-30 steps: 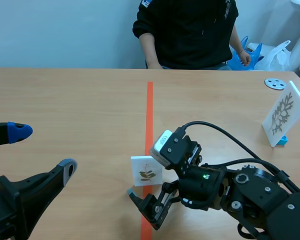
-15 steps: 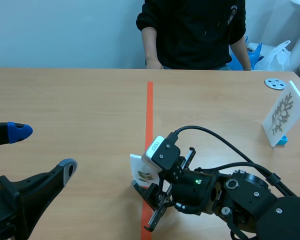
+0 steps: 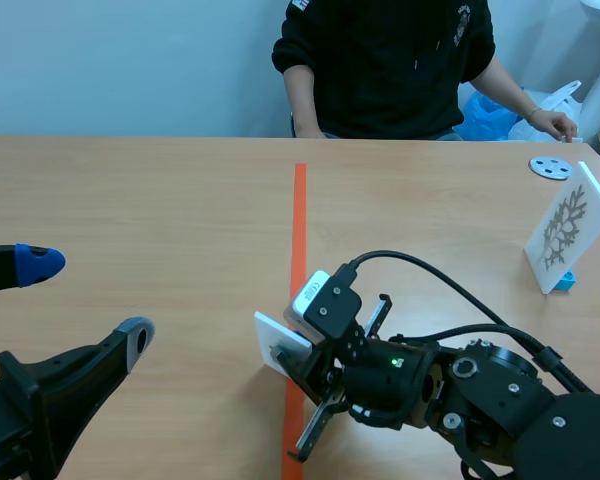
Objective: Sort the leaf by its shape. The table is split by an orange tape line. A compound leaf with several leaflets goes to the left side, a simple leaf with one blade goes to the right side. Return to the home posture when a red brick is placed on the table.
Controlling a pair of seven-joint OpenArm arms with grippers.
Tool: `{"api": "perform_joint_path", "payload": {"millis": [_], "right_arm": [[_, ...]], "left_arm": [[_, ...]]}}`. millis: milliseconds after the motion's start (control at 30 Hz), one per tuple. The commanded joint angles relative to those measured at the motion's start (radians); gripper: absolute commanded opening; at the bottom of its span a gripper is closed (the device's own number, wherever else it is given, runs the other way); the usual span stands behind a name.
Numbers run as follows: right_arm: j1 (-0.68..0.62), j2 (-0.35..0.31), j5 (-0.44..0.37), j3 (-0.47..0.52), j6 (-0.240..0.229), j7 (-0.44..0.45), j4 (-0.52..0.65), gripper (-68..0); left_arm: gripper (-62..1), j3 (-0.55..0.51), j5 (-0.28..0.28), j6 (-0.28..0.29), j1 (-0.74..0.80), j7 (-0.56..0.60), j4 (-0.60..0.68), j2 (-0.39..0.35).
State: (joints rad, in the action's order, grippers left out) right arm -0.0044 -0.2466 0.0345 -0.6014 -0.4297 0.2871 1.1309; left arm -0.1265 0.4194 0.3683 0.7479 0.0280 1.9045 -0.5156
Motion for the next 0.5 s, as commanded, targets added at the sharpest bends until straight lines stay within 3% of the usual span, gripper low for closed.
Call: {"api": "perform_joint_path", "payload": {"millis": [0,233,467], "right_arm": [[-0.006,-0.011,-0.012,0.041,0.003,0.015,0.066,-65.6],[-0.103,-0.014,-0.026,0.197,0.003,0.000,0.258,-65.6],[-0.201,-0.014,-0.167,0.378,0.003,-0.088,0.410,-65.5]], "left_arm": [[1.4,0.004,0.006,0.001,-0.003,0.017,0.023,0.003],[1.4,0.004,0.006,0.001,-0.003,0.023,0.023,0.003],[1.4,0.004,0.006,0.001,-0.003,0.024,0.023,0.003]]}}
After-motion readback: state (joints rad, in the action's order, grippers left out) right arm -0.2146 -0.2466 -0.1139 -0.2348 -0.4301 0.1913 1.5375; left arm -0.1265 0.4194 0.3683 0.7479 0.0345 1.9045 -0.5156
